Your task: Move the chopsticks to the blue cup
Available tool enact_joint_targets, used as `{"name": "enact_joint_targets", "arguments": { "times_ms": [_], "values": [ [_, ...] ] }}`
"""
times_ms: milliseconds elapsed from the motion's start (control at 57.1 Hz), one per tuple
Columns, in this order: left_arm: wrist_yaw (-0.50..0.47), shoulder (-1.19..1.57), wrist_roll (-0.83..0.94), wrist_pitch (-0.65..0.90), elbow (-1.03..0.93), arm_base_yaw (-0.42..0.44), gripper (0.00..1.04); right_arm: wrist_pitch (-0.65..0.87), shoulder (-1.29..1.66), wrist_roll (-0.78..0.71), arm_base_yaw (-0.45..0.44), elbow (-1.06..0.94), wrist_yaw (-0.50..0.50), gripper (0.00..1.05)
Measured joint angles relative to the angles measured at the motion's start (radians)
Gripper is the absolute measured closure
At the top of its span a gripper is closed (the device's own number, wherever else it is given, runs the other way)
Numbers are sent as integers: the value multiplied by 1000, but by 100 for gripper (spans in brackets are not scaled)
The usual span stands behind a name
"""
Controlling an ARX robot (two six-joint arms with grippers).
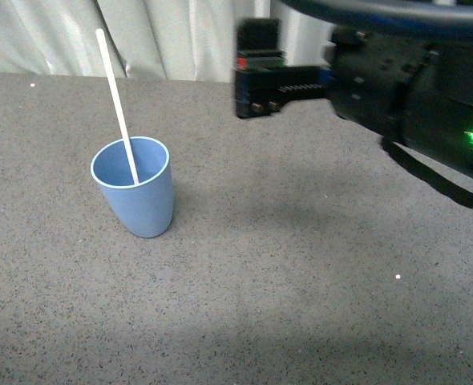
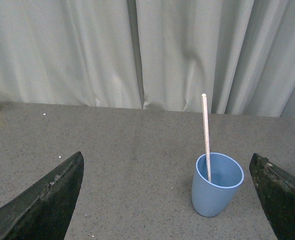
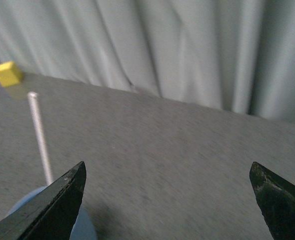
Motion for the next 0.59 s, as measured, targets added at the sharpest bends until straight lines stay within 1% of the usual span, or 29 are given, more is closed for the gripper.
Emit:
{"name": "enact_joint_targets", "arguments": {
  "times_ms": [122,210,315,385,438,455,472,490,525,578,595],
  "values": [
    [0,0,0,0,0,0,7,-44,-129,-40,-65,-160,75,9],
    [0,0,0,0,0,0,7,-112,-277,-88,-105,-285,144,9],
    [0,0,0,0,0,0,7,-154,-403,-124,-116,-377,206,9],
    [0,0,0,0,0,0,7,-180,-516,-148,-111,-445,264,9],
    [0,0,0,0,0,0,7,-189,-589,-163,-106,-487,288,9],
    [0,0,0,0,0,0,7,-177,-616,-163,-101,-508,312,11],
    [0,0,0,0,0,0,7,-134,-642,-161,-100,-534,341,14],
    [0,0,0,0,0,0,7,-61,-670,-159,-101,-566,358,19],
    [0,0,0,0,0,0,7,5,-709,-159,-117,-593,356,26],
    [0,0,0,0,0,0,7,2,-795,-156,-159,-619,324,41],
    [0,0,0,0,0,0,7,-10,-814,-156,-169,-626,317,44]
  ]
}}
